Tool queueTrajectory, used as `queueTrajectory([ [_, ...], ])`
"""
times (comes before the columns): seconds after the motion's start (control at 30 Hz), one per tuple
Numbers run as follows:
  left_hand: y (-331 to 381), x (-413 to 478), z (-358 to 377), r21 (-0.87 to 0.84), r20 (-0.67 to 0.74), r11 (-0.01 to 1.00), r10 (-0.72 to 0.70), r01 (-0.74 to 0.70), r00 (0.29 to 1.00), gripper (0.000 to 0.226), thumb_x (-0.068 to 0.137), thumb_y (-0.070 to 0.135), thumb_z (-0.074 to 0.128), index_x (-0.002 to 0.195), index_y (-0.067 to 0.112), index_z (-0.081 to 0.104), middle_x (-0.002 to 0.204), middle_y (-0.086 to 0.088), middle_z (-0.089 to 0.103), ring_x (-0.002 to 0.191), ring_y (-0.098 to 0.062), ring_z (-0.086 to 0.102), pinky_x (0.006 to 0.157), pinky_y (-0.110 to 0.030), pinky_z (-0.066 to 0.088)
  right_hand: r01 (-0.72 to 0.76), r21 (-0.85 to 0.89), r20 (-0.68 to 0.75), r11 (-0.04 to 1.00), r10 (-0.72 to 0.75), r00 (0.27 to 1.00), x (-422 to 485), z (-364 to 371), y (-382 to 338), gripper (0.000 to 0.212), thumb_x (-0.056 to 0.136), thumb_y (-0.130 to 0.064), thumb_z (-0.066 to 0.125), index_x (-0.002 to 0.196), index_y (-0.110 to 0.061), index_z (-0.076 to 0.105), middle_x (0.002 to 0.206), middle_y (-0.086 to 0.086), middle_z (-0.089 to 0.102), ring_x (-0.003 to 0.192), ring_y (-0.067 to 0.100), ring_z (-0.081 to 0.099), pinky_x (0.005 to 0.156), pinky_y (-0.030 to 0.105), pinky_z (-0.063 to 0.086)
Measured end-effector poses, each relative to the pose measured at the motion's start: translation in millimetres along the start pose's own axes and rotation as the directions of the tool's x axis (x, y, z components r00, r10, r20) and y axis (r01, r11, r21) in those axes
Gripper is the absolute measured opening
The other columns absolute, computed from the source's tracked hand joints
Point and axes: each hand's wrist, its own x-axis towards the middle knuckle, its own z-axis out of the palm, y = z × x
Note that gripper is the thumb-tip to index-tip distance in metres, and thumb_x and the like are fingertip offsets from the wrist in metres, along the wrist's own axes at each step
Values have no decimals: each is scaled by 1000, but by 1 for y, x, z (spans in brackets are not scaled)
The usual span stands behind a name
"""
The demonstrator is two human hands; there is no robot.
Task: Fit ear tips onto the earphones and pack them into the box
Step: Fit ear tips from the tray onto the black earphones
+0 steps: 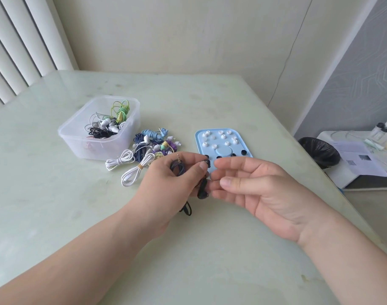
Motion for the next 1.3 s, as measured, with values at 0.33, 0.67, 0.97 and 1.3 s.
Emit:
queueTrajectory([
  [0.33, 3, -1, -2, -151, -23, 986, -67, 63, 998, 11, 95, 15, 72, 103, 11, 77, 90, -8, 74, 79, -19, 67, 77, -31, 57, 97, -460, -104, 883, -162, 981, 6, 15, 24, 24, 79, -7, 86, 98, -12, 72, 94, 13, 76, 82, 34, 70, 59, 32, 55],
  [0.67, 19, 0, -10, -55, -20, 997, 58, -59, 998, 6, 91, 2, 73, 96, 6, 73, 77, -12, 71, 76, -28, 74, 73, -35, 62, 218, -201, -98, 955, -241, 966, 2, 10, 4, 21, 81, -6, 75, 101, -7, 70, 79, 20, 71, 65, 31, 65, 59, 35, 53],
  [0.97, 15, 1, -10, 128, 142, 992, 2, -20, 990, 30, 87, 1, 78, 115, 10, 70, 85, -13, 74, 86, -38, 75, 83, -42, 63, 177, -108, -149, 978, -192, 970, 4, 4, 2, 32, 83, -21, 73, 104, 4, 70, 79, 17, 65, 65, 27, 62, 58, 33, 56],
  [1.3, 1, 3, -5, 54, 104, 995, 80, -86, 991, 15, 94, 11, 75, 106, 5, 68, 103, -29, 70, 89, -41, 69, 94, -55, 59, 50, -105, -110, 993, -62, 992, 7, 4, 9, 17, 87, 0, 72, 104, 0, 74, 80, 15, 72, 66, 24, 66, 62, 32, 59],
])
